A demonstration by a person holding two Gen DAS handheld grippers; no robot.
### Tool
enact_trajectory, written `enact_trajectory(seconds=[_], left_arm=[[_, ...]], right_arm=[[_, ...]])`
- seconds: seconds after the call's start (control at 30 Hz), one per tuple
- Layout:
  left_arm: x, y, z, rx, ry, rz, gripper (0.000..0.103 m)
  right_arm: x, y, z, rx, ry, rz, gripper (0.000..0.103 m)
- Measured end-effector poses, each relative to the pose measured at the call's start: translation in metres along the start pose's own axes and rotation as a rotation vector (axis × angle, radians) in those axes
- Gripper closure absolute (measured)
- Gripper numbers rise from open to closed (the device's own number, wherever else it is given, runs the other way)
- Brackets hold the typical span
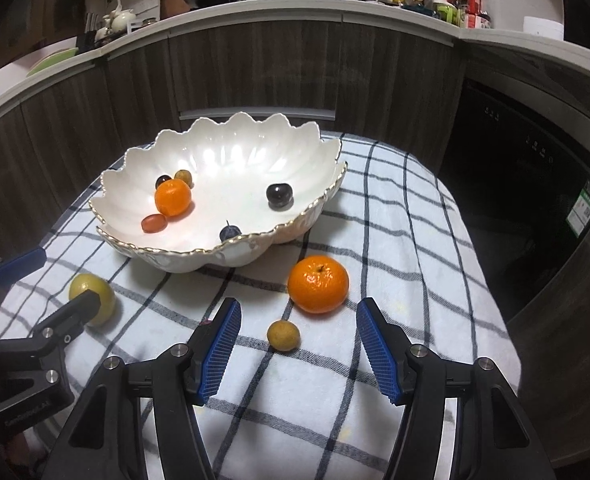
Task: Organize fruits
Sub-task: 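Move left tool onto the yellow-green fruit while right tool approaches the small brown fruit, then close and lift the yellow-green fruit with left tool while right tool lifts the brown fruit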
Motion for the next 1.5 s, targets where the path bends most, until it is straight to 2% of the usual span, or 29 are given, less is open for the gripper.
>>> enact_trajectory(seconds=[0.57,0.83,0.9,1.07,1.17,1.23,1.4,1.5], left_arm=[[0.012,-0.028,-0.014,0.050,0.034,-0.001,0.025],[0.009,-0.038,-0.021,0.082,0.040,-0.021,0.035],[0.010,-0.040,-0.024,0.093,0.049,-0.027,0.036],[0.010,-0.045,-0.027,0.107,0.053,-0.033,0.041],[0.009,-0.048,-0.031,0.118,0.057,-0.041,0.043],[0.009,-0.050,-0.032,0.126,0.055,-0.043,0.049],[0.010,-0.052,-0.033,0.131,0.056,-0.038,0.055],[0.010,-0.051,-0.033,0.130,0.048,-0.033,0.055]], right_arm=[[0.011,-0.022,-0.018,0.041,-0.011,-0.004,0.042],[0.009,-0.032,-0.021,0.062,-0.032,0.000,0.043],[0.010,-0.036,-0.022,0.072,-0.036,0.007,0.050],[0.011,-0.044,-0.026,0.092,-0.037,0.011,0.054],[0.011,-0.046,-0.027,0.104,-0.038,0.016,0.062],[0.011,-0.048,-0.029,0.113,-0.038,0.020,0.064],[0.012,-0.048,-0.029,0.111,-0.037,0.022,0.078],[0.012,-0.048,-0.028,0.111,-0.038,0.021,0.078]])
Point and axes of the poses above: each gripper's, at about its wrist camera, not at the fingertips, and y roughly against the way its jaws point, x to its left, z to its top, the point moved 8 cm from there along -y, roughly the way its jaws point, and after that the axes turned 1 degree about -x, right-handed, at the moved point
